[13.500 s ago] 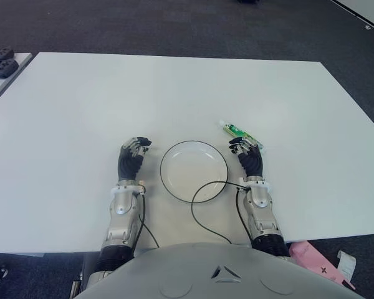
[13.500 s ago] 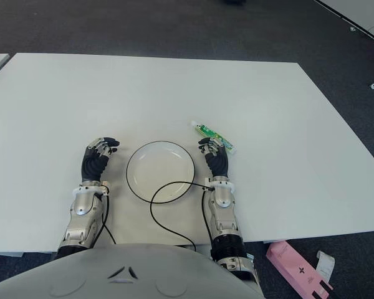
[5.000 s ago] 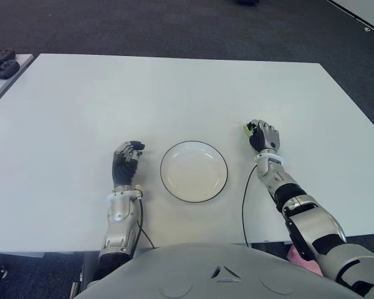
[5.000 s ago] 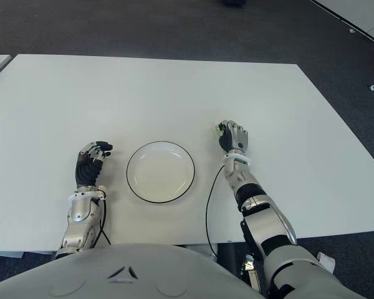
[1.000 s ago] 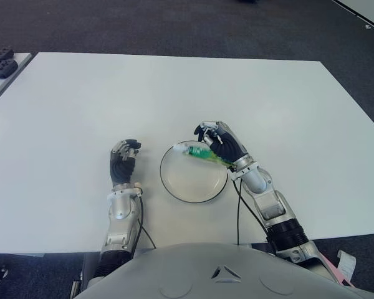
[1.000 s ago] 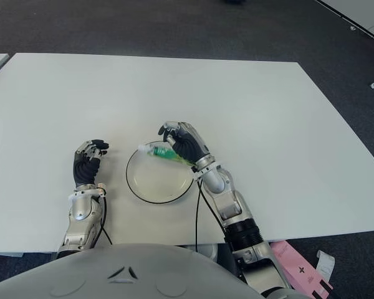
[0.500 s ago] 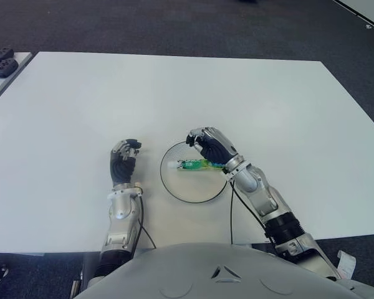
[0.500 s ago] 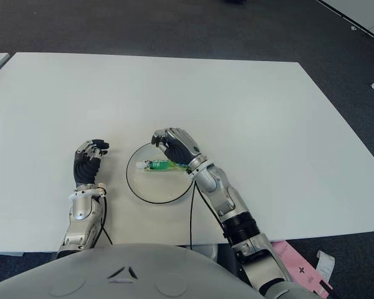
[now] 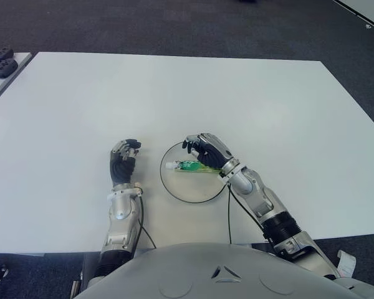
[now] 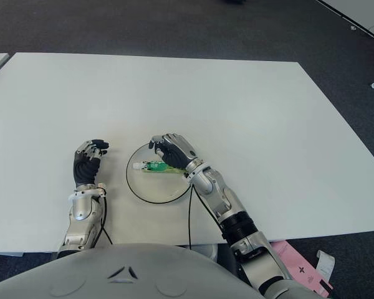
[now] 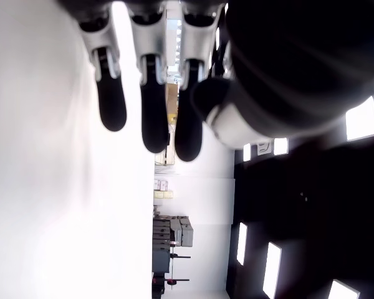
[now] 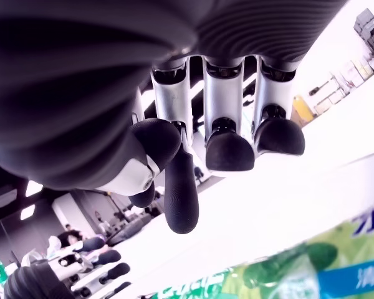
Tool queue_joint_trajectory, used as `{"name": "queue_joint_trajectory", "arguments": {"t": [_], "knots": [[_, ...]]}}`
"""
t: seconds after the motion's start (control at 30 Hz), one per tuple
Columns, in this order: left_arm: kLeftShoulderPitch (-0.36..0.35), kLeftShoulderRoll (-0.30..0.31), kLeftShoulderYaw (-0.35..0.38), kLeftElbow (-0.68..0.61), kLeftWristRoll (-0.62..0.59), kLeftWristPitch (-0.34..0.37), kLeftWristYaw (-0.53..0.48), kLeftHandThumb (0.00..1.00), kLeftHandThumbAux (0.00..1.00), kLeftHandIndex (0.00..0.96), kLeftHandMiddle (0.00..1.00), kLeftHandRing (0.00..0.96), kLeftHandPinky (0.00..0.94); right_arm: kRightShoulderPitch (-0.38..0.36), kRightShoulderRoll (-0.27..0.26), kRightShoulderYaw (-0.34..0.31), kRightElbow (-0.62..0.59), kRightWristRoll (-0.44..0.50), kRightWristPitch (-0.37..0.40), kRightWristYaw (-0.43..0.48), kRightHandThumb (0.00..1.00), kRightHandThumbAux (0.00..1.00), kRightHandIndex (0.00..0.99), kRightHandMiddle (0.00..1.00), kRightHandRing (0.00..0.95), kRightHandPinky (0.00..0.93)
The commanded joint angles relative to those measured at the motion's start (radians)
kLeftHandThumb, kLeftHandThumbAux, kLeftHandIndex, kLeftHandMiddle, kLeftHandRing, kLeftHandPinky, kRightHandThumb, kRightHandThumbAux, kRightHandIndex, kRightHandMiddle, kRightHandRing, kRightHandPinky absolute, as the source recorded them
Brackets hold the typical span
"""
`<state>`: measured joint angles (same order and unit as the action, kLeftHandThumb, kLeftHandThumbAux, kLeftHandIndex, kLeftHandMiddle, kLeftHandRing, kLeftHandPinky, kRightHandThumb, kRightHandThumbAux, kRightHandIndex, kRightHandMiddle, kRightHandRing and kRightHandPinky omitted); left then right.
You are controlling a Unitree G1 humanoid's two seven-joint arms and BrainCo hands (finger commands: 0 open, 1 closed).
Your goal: Put the toothpaste on the table into the plate.
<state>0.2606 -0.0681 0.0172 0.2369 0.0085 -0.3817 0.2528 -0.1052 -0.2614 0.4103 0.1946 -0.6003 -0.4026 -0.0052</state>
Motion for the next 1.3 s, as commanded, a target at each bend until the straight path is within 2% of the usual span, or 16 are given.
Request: {"name": "queue_joint_trajectory", "arguments": {"t": [0.03, 0.07, 0.13, 0.23, 0.43, 0.63, 0.83, 1.03, 1.3], "knots": [[0.029, -0.045, -0.003, 0.041, -0.011, 0.029, -0.005, 0.710, 0.723, 0.422, 0.448, 0.398, 0.365, 0.007, -0.003, -0.006, 0.020, 0.022, -0.023, -0.010, 0.635, 0.627, 0.322, 0.485, 0.498, 0.458], [0.028, -0.044, -0.003, 0.043, -0.012, 0.027, -0.007, 0.710, 0.723, 0.422, 0.448, 0.398, 0.365, 0.007, -0.007, -0.006, 0.018, 0.017, -0.024, -0.012, 0.587, 0.603, 0.294, 0.467, 0.475, 0.435], [0.026, -0.043, -0.003, 0.047, -0.014, 0.023, -0.009, 0.709, 0.723, 0.422, 0.449, 0.399, 0.369, 0.006, -0.015, -0.004, 0.013, 0.003, -0.024, -0.017, 0.418, 0.557, 0.179, 0.368, 0.368, 0.331], [0.022, -0.042, -0.002, 0.053, -0.017, 0.018, -0.011, 0.709, 0.723, 0.422, 0.449, 0.400, 0.372, 0.007, -0.024, -0.002, 0.003, -0.019, -0.021, -0.026, 0.272, 0.556, 0.094, 0.263, 0.258, 0.228], [0.015, -0.045, 0.002, 0.057, -0.028, 0.029, -0.010, 0.711, 0.722, 0.422, 0.447, 0.398, 0.367, 0.023, -0.026, -0.006, -0.017, -0.026, -0.015, -0.041, 0.141, 0.578, 0.024, 0.132, 0.131, 0.143], [0.011, -0.042, 0.003, 0.061, -0.031, 0.031, -0.011, 0.711, 0.722, 0.422, 0.450, 0.402, 0.377, 0.041, -0.017, -0.016, -0.027, 0.000, -0.010, -0.043, 0.073, 0.599, 0.002, 0.072, 0.070, 0.088], [0.006, -0.038, 0.004, 0.069, -0.034, 0.025, -0.015, 0.711, 0.723, 0.422, 0.450, 0.403, 0.375, 0.060, 0.002, -0.040, -0.027, 0.043, 0.001, -0.048, 0.029, 0.622, 0.000, 0.049, 0.054, 0.097], [0.003, -0.037, 0.006, 0.073, -0.037, 0.023, -0.018, 0.713, 0.723, 0.422, 0.448, 0.397, 0.365, 0.079, 0.019, -0.067, -0.036, 0.099, -0.003, -0.041, 0.028, 0.680, 0.003, 0.055, 0.064, 0.122], [0.000, -0.035, 0.007, 0.072, -0.040, 0.031, -0.019, 0.712, 0.722, 0.422, 0.447, 0.398, 0.367, 0.109, 0.018, -0.106, -0.082, 0.151, -0.001, -0.025, 0.023, 0.734, 0.037, 0.070, 0.064, 0.105]]}}
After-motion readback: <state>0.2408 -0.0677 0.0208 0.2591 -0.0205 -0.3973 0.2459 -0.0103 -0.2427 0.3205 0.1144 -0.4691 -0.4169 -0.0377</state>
